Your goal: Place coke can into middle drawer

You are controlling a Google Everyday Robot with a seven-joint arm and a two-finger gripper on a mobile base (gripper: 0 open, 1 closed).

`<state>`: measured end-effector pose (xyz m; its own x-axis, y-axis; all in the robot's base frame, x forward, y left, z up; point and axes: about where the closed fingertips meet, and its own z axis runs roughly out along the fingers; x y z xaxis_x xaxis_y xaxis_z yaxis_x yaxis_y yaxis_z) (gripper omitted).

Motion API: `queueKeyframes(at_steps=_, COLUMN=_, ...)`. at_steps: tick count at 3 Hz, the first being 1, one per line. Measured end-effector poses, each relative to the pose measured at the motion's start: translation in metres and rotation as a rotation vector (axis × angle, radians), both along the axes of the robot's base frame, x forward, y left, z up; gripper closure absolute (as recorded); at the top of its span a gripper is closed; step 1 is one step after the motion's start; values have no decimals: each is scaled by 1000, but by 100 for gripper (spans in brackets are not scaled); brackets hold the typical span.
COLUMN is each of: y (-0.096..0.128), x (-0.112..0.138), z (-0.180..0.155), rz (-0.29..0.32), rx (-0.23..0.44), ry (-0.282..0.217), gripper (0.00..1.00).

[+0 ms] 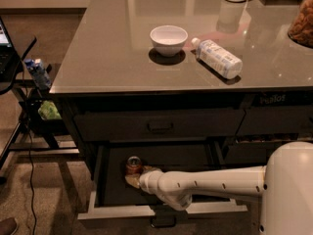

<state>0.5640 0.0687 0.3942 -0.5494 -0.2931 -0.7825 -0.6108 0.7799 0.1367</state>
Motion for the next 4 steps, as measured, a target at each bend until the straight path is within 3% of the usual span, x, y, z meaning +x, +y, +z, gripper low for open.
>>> queueKeyframes(at_steps=2, y=-11, x=-19, z=4, rz=-19, rx=-19, ry=5, gripper=100)
queueKeyframes(at_steps=3, y=-11, x=-22, z=4, rz=-16, rx=-20, ry=8, gripper=83)
queueKeyframes(at_steps=4, y=-11, x=-22, z=4, rz=-16, rx=-20, ry=8, gripper=59)
